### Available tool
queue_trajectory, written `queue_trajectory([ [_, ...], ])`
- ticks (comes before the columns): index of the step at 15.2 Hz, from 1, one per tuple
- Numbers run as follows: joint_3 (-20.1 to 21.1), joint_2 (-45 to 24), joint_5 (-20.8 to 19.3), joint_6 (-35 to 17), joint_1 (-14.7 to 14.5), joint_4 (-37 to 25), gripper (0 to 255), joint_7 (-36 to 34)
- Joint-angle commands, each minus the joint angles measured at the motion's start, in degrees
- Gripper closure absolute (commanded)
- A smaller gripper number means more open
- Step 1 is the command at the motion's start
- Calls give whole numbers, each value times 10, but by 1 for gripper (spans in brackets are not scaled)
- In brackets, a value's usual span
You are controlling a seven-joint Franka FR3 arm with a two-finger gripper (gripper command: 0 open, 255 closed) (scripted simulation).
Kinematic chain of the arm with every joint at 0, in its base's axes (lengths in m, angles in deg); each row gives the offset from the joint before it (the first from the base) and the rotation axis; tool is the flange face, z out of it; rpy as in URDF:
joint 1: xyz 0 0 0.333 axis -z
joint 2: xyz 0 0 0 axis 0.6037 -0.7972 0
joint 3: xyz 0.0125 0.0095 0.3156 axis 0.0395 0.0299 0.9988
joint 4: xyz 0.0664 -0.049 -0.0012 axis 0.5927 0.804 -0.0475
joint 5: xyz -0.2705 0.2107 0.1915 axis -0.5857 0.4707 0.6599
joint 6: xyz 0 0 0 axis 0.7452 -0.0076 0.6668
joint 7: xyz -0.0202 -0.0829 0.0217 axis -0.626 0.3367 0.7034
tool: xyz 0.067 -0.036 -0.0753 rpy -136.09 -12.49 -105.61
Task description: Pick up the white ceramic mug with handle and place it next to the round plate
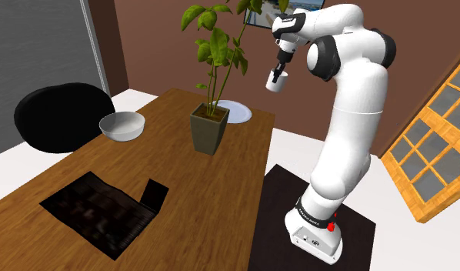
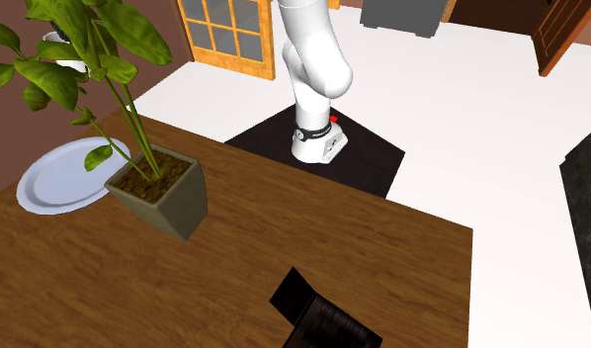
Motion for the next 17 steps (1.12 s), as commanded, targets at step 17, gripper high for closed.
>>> queue_trajectory([
  [17, 14, -65, 51, -93, 25, 46, 255, 47],
])
